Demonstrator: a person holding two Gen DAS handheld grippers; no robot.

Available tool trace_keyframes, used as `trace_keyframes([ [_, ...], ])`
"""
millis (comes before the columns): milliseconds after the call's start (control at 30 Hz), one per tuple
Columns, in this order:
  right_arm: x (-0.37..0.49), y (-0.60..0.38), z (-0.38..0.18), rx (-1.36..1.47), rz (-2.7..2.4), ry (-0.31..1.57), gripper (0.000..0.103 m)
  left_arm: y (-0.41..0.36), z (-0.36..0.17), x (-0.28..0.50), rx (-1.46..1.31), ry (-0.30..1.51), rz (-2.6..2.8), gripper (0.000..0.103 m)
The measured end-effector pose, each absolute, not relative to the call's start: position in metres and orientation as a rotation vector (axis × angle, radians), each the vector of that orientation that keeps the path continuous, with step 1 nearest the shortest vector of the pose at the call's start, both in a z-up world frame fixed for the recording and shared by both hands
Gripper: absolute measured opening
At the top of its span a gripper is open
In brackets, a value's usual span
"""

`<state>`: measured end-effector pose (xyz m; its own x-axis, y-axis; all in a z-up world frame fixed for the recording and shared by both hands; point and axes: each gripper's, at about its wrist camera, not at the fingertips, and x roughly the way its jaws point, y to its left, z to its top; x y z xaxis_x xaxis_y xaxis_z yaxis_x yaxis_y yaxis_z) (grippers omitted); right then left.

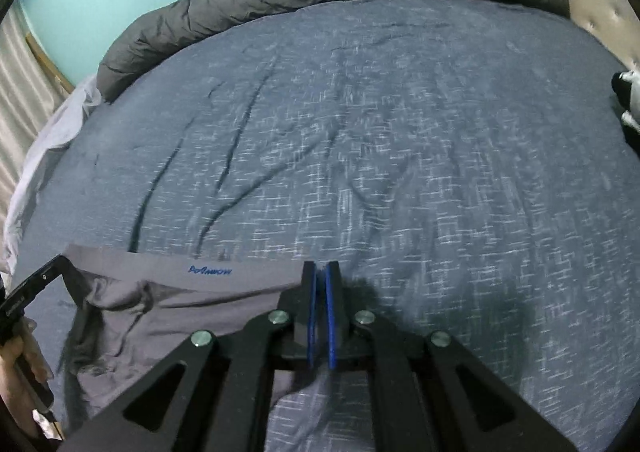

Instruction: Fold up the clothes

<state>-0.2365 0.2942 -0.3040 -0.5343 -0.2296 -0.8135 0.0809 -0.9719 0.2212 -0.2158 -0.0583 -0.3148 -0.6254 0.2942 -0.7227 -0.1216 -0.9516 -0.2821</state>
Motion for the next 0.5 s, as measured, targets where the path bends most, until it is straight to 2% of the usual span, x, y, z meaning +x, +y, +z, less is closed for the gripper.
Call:
trace_keyframes([
  [133, -0.227, 0.298, -0.293, 1.368, -2.626, -0.281, 0.024, -0.061, -0.317, -0.217, -1.214, -0.332, 2.616, 0.002],
  [167, -0.225, 0.299, -0.290, 1.358, -2.625, -0.301, 0.026, -0.062, -0.316, -0.217, -1.210, -0.344, 2.613, 0.002],
  [267, -0.225, 0.294, -0.287, 1.371, -2.589, -0.339, 0.030, -0.066, -0.314, -0.217, -1.217, -0.397, 2.595, 0.002],
  [500, -0.240, 0.258, -0.312, 1.529, -2.471, -0.320, 0.033, -0.068, -0.315, -0.215, -1.232, -0.383, 2.594, 0.006],
])
